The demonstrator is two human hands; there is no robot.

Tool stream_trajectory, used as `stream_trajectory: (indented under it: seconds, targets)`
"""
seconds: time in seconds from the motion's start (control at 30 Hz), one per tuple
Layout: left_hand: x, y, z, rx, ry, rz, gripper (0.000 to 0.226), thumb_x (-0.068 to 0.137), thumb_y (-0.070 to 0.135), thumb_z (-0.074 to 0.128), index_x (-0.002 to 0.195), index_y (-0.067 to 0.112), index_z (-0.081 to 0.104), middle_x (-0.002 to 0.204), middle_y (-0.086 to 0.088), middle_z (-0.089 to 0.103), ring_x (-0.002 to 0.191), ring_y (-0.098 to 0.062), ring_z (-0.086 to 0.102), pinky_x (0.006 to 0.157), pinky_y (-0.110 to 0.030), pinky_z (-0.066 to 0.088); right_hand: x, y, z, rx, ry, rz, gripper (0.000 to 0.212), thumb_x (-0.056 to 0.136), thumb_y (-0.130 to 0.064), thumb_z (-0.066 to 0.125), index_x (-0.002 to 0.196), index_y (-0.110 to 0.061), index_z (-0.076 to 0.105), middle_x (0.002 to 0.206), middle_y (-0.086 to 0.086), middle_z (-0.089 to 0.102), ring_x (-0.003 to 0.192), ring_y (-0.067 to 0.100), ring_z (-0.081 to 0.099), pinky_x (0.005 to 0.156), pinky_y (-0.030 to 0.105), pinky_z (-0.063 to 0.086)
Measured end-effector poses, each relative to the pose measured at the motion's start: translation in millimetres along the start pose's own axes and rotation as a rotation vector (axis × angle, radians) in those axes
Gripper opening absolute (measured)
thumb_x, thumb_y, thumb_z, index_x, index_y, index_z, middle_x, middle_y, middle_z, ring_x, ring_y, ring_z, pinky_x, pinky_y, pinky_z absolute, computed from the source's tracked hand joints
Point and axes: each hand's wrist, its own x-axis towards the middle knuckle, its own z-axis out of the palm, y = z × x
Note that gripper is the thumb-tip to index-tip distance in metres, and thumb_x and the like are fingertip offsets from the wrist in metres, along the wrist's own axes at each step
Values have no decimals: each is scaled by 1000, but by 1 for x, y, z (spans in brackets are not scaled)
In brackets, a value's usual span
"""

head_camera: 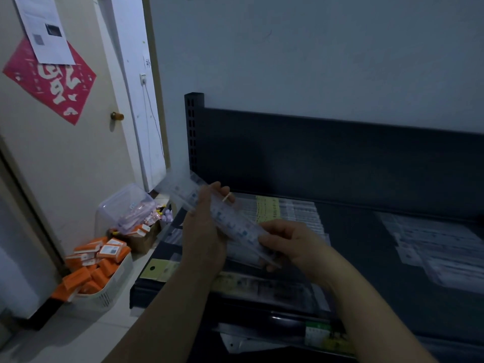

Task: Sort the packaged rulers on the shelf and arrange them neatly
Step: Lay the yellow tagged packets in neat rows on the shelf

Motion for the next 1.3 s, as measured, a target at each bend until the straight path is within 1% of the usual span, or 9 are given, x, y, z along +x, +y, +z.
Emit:
stream_trajectory:
  seconds: [0.13, 0.23, 0.47, 0.63, 0.73, 0.93, 1.03, 1.13, 1.3]
  targets:
    - [6, 6, -7, 86, 68, -49, 29, 99, 35, 45, 112, 19, 65, 112, -6, 66, 101, -19, 61, 87, -40, 52, -9, 3, -29, 29, 62, 1, 24, 92, -8, 57, 114, -7, 64, 101, 11, 71, 80, 24, 69, 69, 30, 58]
    - [3, 1, -2, 163, 77, -62, 22, 101, 29, 43, 105, 18, 62, 100, -4, 68, 87, -16, 65, 72, -35, 54, -21, 6, -49, 27, 160, -25, 23, 90, -7, 59, 112, -9, 66, 101, 9, 72, 83, 21, 69, 69, 29, 59]
    - [-19, -33, 34, 592, -191, -41, 11, 92, 12, 60, 81, 11, 60, 67, 6, 63, 62, -7, 64, 65, -28, 58, -66, 17, -105, 22, 344, -12, 13, 87, -2, 60, 98, -7, 66, 80, 8, 70, 65, 17, 67, 58, 26, 58]
    - [-39, -71, 72, 692, -288, -62, 2, 83, 6, 69, 83, 7, 67, 71, -1, 70, 67, -10, 67, 56, -15, 51, -110, 24, -160, -51, 464, 29, 15, 86, -2, 62, 101, -5, 66, 87, 6, 68, 67, 16, 64, 54, 23, 54]
    - [-49, -99, 98, 795, -349, -21, 17, 78, 2, 73, 91, 12, 69, 76, -3, 70, 64, -8, 63, 53, -14, 48, -139, 27, -203, -113, 556, 34, 18, 85, -2, 63, 103, -4, 66, 92, 12, 65, 71, 21, 58, 53, 20, 51]
    - [-71, -173, 158, 947, -414, -90, 28, 74, 12, 78, 98, 23, 69, 83, 6, 66, 70, -8, 61, 65, -21, 49, -186, 33, -292, -261, 627, 75, 23, 87, -7, 64, 110, -7, 64, 87, 17, 62, 74, 24, 56, 59, 18, 52]
    - [-83, -208, 181, 1025, -427, -49, 25, 73, 8, 75, 95, 20, 69, 84, 6, 67, 69, -5, 59, 60, -7, 44, -199, 45, -329, -331, 623, 125, 23, 87, -11, 66, 110, -11, 63, 91, 17, 65, 75, 22, 61, 70, 27, 55]
    - [-93, -233, 193, 1194, -460, 40, 23, 76, 8, 71, 97, 18, 68, 86, 4, 66, 71, -4, 59, 57, -3, 38, -208, 56, -352, -419, 594, 177, 22, 87, -14, 67, 109, -13, 64, 96, 9, 68, 85, 23, 66, 83, 37, 54]
    - [-108, -241, 194, 1603, -579, 218, 36, 87, 27, 61, 123, 22, 59, 123, 1, 55, 113, -16, 51, 84, -17, 34, -211, 76, -358, -812, 467, 155, 26, 91, -22, 62, 117, -20, 61, 118, -1, 53, 110, 16, 53, 91, 21, 41]
